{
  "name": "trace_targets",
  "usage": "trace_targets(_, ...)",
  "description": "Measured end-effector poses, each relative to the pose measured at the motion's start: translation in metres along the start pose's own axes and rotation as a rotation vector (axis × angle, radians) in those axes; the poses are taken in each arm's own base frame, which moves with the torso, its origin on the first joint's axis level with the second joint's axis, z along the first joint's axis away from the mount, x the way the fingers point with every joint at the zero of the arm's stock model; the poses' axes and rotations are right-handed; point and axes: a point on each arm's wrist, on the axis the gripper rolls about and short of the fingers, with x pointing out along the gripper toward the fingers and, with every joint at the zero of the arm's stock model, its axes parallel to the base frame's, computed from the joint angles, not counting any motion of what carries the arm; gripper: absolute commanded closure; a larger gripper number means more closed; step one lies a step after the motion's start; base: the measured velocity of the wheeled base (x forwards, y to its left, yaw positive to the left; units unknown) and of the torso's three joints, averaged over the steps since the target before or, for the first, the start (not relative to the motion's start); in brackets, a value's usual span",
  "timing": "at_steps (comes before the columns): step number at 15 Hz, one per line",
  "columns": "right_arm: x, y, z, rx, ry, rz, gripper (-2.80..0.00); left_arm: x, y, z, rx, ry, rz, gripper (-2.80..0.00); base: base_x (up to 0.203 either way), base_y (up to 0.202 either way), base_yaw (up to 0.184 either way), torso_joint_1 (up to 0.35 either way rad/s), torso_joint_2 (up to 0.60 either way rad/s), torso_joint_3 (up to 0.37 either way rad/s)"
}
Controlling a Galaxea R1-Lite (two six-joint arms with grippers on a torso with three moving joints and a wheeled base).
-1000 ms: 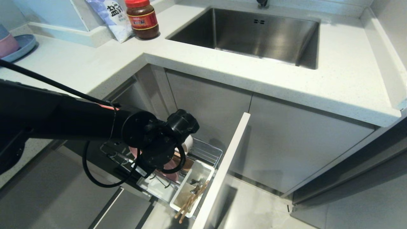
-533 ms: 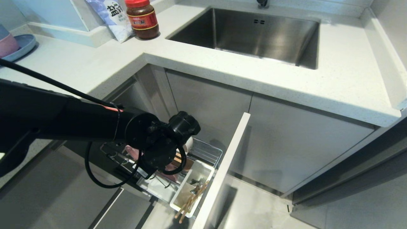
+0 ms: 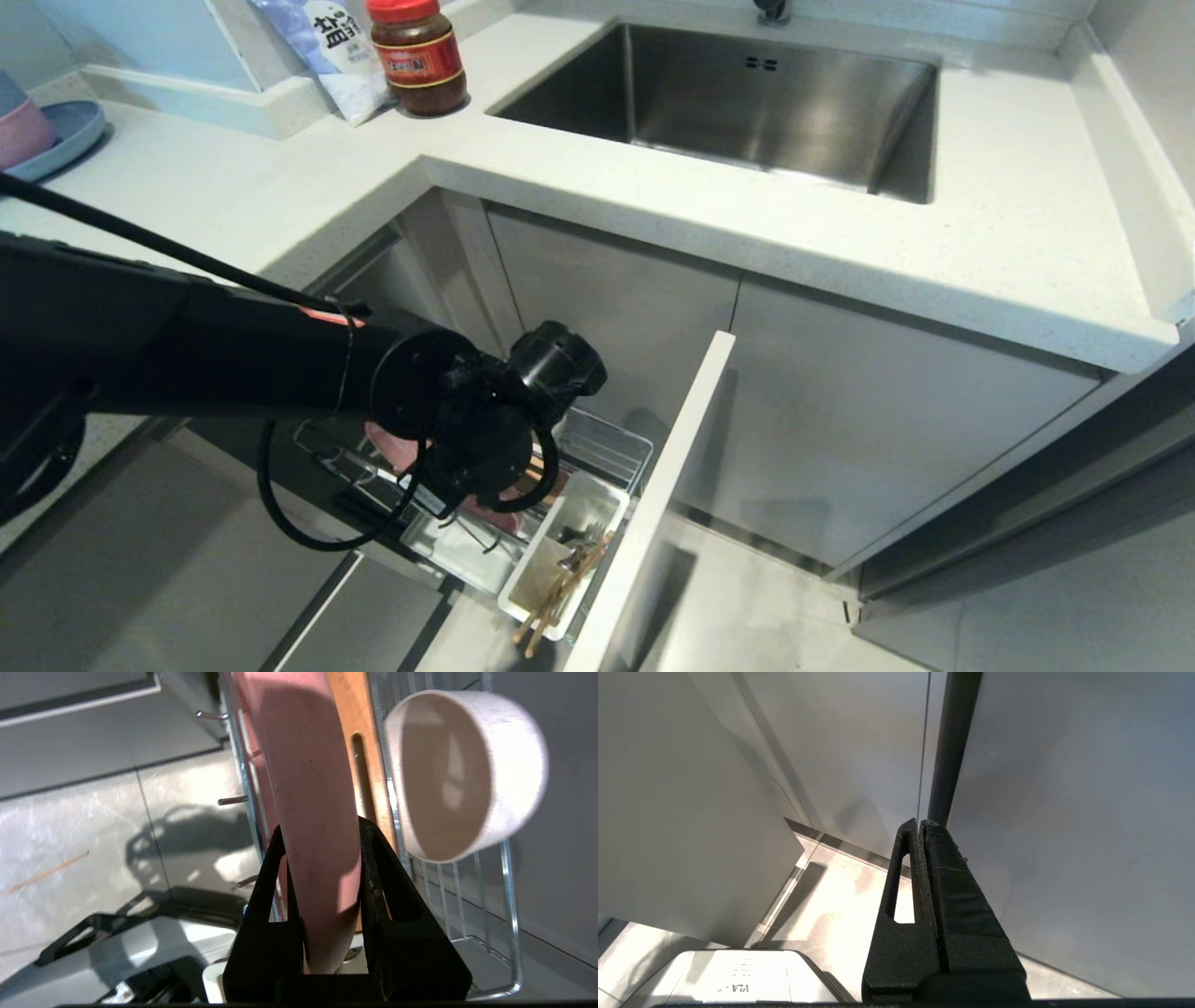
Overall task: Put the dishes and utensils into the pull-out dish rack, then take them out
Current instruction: Take the plate out of the cupboard
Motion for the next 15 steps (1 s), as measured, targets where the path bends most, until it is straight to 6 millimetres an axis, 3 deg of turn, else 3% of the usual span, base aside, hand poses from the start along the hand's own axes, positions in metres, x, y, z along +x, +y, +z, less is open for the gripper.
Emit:
trace_targets(4,0.000,0.000,0.000,0.000,0.000,0.000,0.00,-0.019,0.001,0.002,-0.015,-0.045,-0.047,0.00,0.000,0.000,0.000,0.000,0.00,0.000)
trace_targets(8,0.000,0.000,0.000,0.000,0.000,0.000,0.00,-0.045,0.006,0.016,-0.054,-0.050,-0.116,0.00,0.000,0.000,0.000,0.000,0.00,0.000)
trace_targets(11,0.000,0.000,0.000,0.000,0.000,0.000,0.00,-0.070,0.012,0.032,-0.088,-0.051,-0.185,0.00,0.000,0.000,0.000,0.000,0.00,0.000)
trace_targets(15,0.000,0.000,0.000,0.000,0.000,0.000,0.00,-0.118,0.026,0.065,-0.137,-0.034,-0.352,0.00,0.000,0.000,0.000,0.000,0.00,0.000)
